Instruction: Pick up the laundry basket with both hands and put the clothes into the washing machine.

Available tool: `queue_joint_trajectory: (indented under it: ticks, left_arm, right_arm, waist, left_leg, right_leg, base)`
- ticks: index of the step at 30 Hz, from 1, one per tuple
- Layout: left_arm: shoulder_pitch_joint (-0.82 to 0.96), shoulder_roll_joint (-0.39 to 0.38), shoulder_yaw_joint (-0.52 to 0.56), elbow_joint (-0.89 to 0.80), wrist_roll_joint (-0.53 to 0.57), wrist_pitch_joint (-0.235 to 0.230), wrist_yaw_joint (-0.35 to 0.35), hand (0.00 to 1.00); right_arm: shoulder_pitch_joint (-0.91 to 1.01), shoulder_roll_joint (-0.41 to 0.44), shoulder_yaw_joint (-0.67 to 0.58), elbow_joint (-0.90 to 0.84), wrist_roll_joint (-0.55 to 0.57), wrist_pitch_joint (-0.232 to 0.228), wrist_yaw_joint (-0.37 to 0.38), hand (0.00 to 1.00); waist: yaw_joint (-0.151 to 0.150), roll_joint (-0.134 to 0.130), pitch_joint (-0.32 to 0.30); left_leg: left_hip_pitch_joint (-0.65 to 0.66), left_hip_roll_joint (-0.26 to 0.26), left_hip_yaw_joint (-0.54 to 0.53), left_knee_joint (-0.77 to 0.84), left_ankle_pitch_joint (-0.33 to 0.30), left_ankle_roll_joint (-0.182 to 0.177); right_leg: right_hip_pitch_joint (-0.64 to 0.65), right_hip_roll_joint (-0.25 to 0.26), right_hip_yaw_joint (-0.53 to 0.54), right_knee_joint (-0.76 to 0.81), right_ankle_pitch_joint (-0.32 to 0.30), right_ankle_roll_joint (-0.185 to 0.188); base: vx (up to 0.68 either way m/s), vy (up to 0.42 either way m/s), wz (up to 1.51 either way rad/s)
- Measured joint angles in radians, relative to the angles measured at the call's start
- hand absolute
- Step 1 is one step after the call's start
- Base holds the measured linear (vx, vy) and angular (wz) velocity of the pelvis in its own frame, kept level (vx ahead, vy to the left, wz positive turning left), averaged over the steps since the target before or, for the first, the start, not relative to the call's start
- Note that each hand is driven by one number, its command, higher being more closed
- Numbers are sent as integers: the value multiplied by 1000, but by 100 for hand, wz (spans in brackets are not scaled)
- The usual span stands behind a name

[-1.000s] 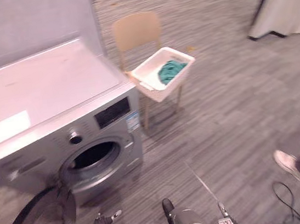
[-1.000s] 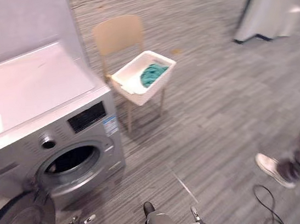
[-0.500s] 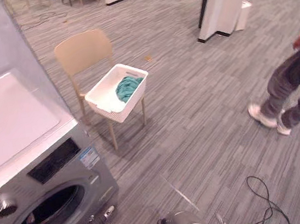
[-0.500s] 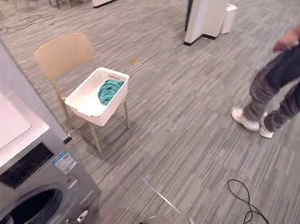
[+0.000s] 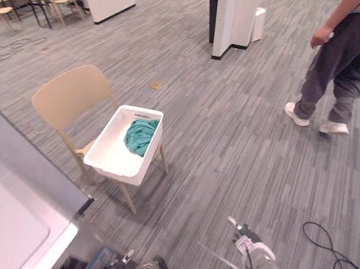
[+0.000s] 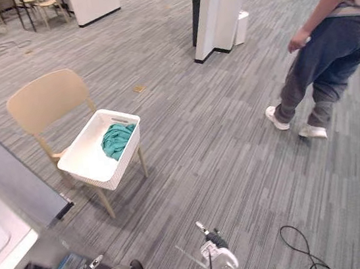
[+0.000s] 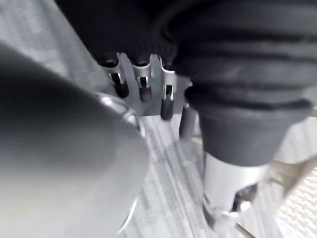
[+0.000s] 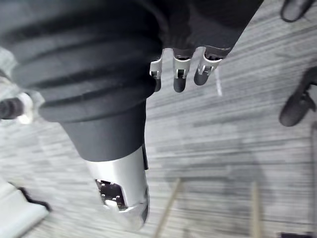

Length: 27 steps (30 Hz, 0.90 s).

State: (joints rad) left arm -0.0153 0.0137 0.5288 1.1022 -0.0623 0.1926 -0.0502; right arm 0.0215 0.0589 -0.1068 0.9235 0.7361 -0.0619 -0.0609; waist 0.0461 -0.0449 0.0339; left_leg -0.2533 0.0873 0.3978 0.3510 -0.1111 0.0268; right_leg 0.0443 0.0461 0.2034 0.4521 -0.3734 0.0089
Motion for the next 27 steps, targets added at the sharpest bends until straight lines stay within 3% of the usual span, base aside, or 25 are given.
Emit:
queue_joint_trajectory:
  ticks: [1,2,3,4,5,6,7,8,9,10,11,12,13,14,15,16,17,18,20,21,23,24,27]
  left_arm:
    - [-25,25,2,36,-26,44,3,0]
    - [-30,35,6,51,-43,55,13,0]
    - [-31,55,9,60,-95,66,75,0]
    - [-23,56,9,53,-100,64,101,0]
    - [-14,54,6,40,-101,54,115,0]
    - [1,51,-20,28,-93,13,135,0]
    - [14,51,-56,23,-48,-53,145,0]
    - [28,51,-90,10,0,-105,151,0]
    - [31,65,-114,-15,26,-127,152,0]
    - [28,35,-141,-33,57,-161,152,0]
    - [32,2,-150,-33,69,-187,151,0]
    - [33,-23,-149,-33,70,-197,154,0]
    - [32,-26,-142,-25,88,-203,156,0]
    - [18,-31,-150,-22,103,-214,154,0]
    - [24,-28,-153,-21,116,-222,151,0]
    - [23,-20,-153,-28,132,-227,149,0]
    - [23,-20,-137,-30,151,-233,148,0]
    - [21,-27,-132,-29,160,-232,148,0]
    - [40,-37,-96,-34,169,-236,147,0]
    - [39,-49,-81,-33,172,-236,148,0]
    - [40,-59,-65,-37,173,-235,148,0]
    - [41,-69,-64,-45,172,-234,151,0]
    - [59,-68,-124,-81,172,-233,151,0]
  right_arm:
    - [4,-1,1,1,-23,19,10,0]
    - [11,0,-8,0,-38,23,12,0]
    - [48,-2,-40,-17,-58,22,18,0]
    - [58,-4,-52,-20,-66,19,20,0]
    - [60,-7,-62,-22,-72,19,21,0]
    - [60,-23,-70,-20,-76,19,22,0]
    - [55,-29,-92,-3,-76,20,27,0]
    - [66,-24,-114,11,-76,22,27,0]
    - [83,-7,-125,20,-76,20,26,0]
    - [115,-29,-185,37,-75,21,23,0]
    - [172,-45,-199,38,-75,14,12,0]
    - [195,-50,-197,38,-74,14,12,0]
    - [185,-69,-174,53,-71,14,12,0]
    - [186,-67,-157,80,-63,17,12,0]
    - [196,-66,-138,100,-63,19,13,0]
    - [204,-60,-129,131,-62,21,15,0]
    - [205,-63,-126,175,-47,24,15,0]
    - [210,-76,-102,191,-48,25,16,0]
    - [217,-105,-53,199,-42,26,16,0]
    - [203,-121,-38,198,-42,25,18,0]
    - [186,-134,-33,197,-42,21,20,0]
    - [182,-145,-38,197,-38,19,25,0]
    - [150,-151,-118,195,-38,20,28,0]
  waist:
    - [8,-22,18]
    - [4,-31,25]
    - [1,-61,38]
    - [3,-60,39]
    - [3,-68,35]
    - [-4,-71,34]
    - [-15,-74,31]
    - [-29,-115,11]
    - [-43,-143,-6]
    - [-41,-89,2]
    - [-35,-43,-4]
    - [-30,2,1]
    - [-33,-10,0]
    - [-39,-11,-4]
    - [-42,-30,-13]
    - [-44,-64,-15]
    - [-50,-70,-16]
    - [-57,-59,-22]
    - [-43,-36,-40]
    - [-39,-28,-46]
    - [-52,-8,-46]
    - [-55,7,-39]
    - [-47,30,-35]
  left_leg:
    - [64,-26,17,-60,11,0]
    - [98,-35,15,-80,15,0]
    - [203,-41,4,-115,16,-3]
    - [223,-41,0,-128,17,-9]
    - [239,-41,-2,-132,14,-15]
    - [250,-40,-32,-137,-1,-40]
    - [248,-41,-66,-156,-12,-71]
    - [239,-54,-100,-164,1,-102]
    - [202,-71,-126,-79,-10,-108]
    - [171,-34,-188,93,-70,-113]
    - [238,-25,-208,71,-104,-91]
    - [280,-7,-226,2,-137,-87]
    - [297,17,-237,-37,-115,-99]
    - [304,36,-263,-62,-101,-125]
    - [288,41,-293,-63,-105,-147]
    - [286,43,-322,-62,-107,-169]
    - [290,68,-368,-59,-115,-189]
    - [292,88,-390,-70,-117,-191]
    - [323,141,-404,-131,-91,-160]
    - [315,167,-413,-125,-44,-154]
    - [260,188,-446,-64,3,-116]
    - [216,207,-446,-8,29,-78]
    - [154,247,-337,59,104,-32]
  right_leg:
    - [-77,-3,-11,219,26,51]
    - [-109,-5,-29,323,62,81]
    - [-166,-19,-109,562,249,94]
    - [-186,-29,-131,619,253,85]
    - [-212,-48,-136,660,228,76]
    - [-269,-104,-125,681,158,61]
    - [-310,-163,-78,580,78,58]
    - [-303,-216,-29,373,52,43]
    - [-270,-275,-2,135,21,89]
    - [-219,-269,-110,108,27,160]
    - [-144,-237,-158,58,68,140]
    - [-159,-194,-138,109,91,122]
    - [-223,-138,-8,210,80,52]
    - [-243,-115,99,155,67,35]
    - [-234,-116,157,65,97,51]
    - [-232,-147,174,4,121,69]
    - [-236,-147,110,53,120,159]
    - [-234,-131,79,68,102,140]
    - [-240,-91,22,104,65,100]
    - [-237,-68,-10,124,55,86]
    - [-205,-61,-76,108,43,64]
    - [-164,-59,-137,72,51,45]
    - [-76,-65,-267,1,60,13]
  base:
    - [461,79,15]
    - [351,-97,69]
    - [262,-170,77]
    - [248,-217,74]
    - [132,-248,44]
    - [103,-327,55]
    - [82,-407,80]
    - [90,-336,98]
    - [177,-330,121]
    - [309,-224,117]
    - [318,-200,79]
    - [212,-101,30]
    - [77,-159,21]
    - [23,-257,41]
    - [87,-396,66]
    - [143,-483,78]
    - [167,-442,81]
    - [196,-420,84]
    - [183,-334,56]
    - [158,-354,61]
    - [134,-324,92]
    - [123,-245,115]
    - [89,-207,118]
